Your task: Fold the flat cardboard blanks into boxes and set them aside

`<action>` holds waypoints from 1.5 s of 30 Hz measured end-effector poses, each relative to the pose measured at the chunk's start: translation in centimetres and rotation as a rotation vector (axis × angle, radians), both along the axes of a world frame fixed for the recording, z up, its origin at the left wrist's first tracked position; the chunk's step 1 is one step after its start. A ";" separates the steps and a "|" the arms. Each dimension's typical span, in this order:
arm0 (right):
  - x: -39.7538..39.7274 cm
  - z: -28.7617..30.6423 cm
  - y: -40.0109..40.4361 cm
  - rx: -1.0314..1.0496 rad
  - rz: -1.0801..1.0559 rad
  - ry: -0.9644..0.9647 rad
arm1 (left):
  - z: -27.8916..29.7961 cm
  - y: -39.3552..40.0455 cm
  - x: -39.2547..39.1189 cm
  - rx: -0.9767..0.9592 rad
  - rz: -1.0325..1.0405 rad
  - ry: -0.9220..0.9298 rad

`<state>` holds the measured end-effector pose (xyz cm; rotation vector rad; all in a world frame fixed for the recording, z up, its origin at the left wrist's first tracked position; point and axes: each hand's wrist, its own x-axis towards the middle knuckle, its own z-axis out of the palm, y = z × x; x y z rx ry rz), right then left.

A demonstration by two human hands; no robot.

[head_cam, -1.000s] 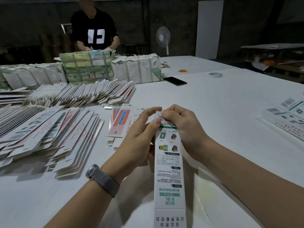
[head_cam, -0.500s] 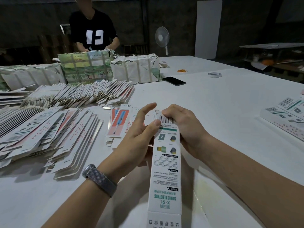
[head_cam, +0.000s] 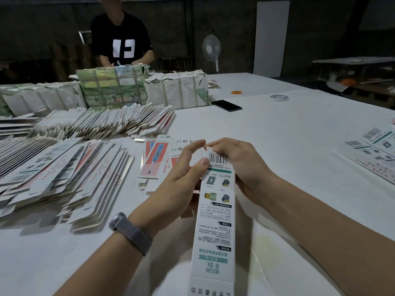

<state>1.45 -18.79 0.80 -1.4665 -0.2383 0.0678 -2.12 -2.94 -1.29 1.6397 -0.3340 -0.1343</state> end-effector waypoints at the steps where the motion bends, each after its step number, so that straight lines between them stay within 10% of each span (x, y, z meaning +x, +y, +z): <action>1: 0.0 0.0 -0.1 -0.007 -0.005 -0.015 | 0.0 -0.1 -0.1 0.000 -0.004 0.006; 28: -0.7 -0.4 0.5 0.001 -0.186 -0.189 | 0.9 -0.5 -0.7 -0.014 -0.004 -0.032; 45: -0.8 -0.8 0.7 0.116 0.049 -0.193 | 1.0 0.0 0.1 -0.196 0.113 -0.122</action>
